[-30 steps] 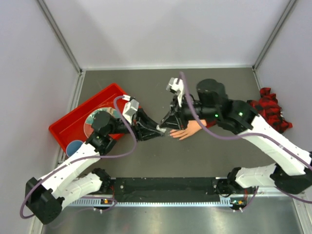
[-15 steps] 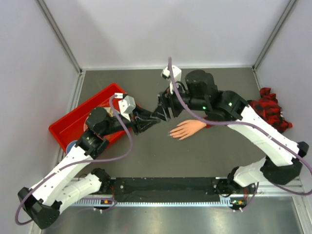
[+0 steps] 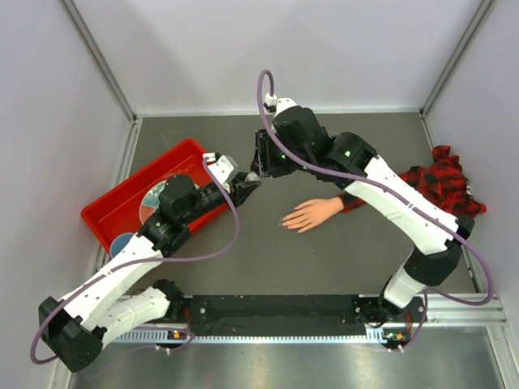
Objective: Paint the nails
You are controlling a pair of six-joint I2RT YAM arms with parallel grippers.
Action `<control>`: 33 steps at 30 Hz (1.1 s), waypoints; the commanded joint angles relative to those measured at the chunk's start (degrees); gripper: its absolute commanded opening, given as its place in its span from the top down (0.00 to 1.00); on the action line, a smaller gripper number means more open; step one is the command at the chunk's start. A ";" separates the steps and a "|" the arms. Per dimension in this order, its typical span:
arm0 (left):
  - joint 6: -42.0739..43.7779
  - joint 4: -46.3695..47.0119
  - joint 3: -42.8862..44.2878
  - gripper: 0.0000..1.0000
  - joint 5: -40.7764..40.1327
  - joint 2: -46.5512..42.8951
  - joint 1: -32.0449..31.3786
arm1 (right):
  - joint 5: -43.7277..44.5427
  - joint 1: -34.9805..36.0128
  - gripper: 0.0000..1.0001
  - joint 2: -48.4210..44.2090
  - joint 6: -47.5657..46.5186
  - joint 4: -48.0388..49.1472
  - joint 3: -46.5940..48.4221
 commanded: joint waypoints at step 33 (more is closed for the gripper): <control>-8.76 -9.61 7.87 1.00 24.48 -3.84 -0.14 | -32.08 0.02 0.70 -14.37 -24.86 11.51 -14.43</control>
